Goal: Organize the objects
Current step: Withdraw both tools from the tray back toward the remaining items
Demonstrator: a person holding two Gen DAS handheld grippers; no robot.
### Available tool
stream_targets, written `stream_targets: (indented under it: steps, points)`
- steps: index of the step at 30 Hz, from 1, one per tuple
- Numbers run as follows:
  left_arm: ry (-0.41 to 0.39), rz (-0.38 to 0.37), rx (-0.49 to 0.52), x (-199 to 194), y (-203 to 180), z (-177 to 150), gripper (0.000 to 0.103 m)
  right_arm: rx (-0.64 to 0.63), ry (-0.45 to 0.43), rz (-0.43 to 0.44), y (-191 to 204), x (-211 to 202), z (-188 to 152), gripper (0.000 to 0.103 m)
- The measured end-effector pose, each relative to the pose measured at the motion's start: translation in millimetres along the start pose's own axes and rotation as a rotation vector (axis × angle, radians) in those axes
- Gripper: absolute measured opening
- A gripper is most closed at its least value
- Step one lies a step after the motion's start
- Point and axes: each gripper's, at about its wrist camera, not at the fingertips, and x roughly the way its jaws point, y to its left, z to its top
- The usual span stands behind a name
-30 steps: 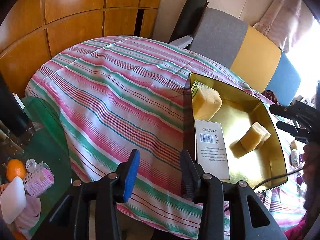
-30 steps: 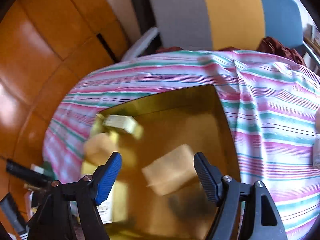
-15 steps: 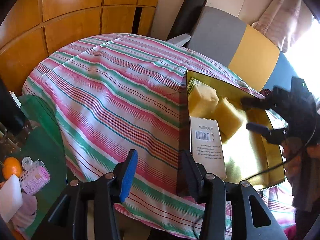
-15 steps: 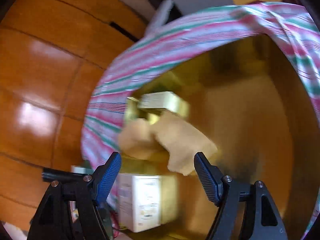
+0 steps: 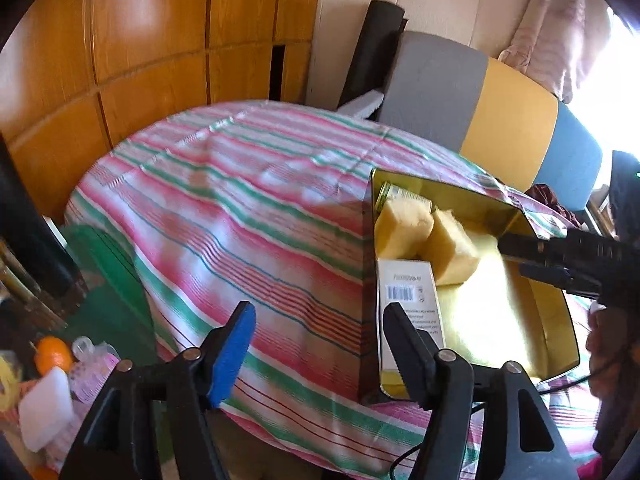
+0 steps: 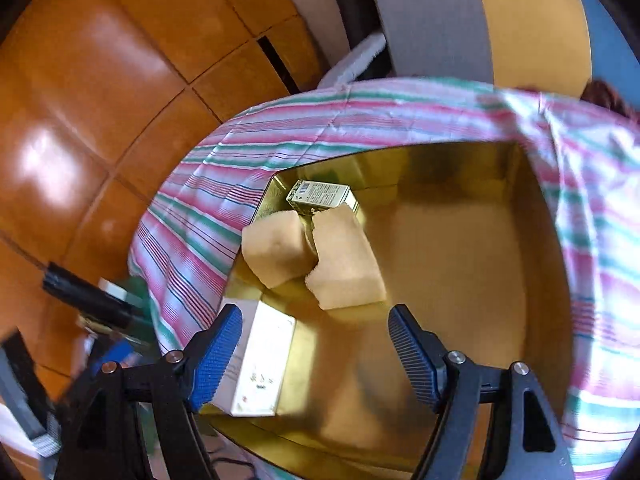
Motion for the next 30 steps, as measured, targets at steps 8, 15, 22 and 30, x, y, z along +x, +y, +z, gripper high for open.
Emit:
stream_targets:
  steps: [8, 15, 22, 30]
  points:
    - [-0.046, 0.01, 0.066, -14.1, -26.4, -0.1, 0.076, -0.137, -0.08, -0.122, 8.9, -36.2, -27.7, 0.077]
    - [-0.082, 0.008, 0.128, -25.7, -53.3, -3.0, 0.079, -0.149, -0.115, -0.199, -18.4, -72.6, -55.1, 0.077]
    - [-0.113, -0.031, 0.233, -36.3, -94.0, -5.9, 0.082, -0.102, -0.133, -0.285, -58.4, -103.8, -78.8, 0.079]
    - [-0.143, -0.074, 0.342, -43.8, -143.7, -8.6, 0.083, 0.042, -0.148, -0.38, -123.9, -142.8, -100.7, 0.079]
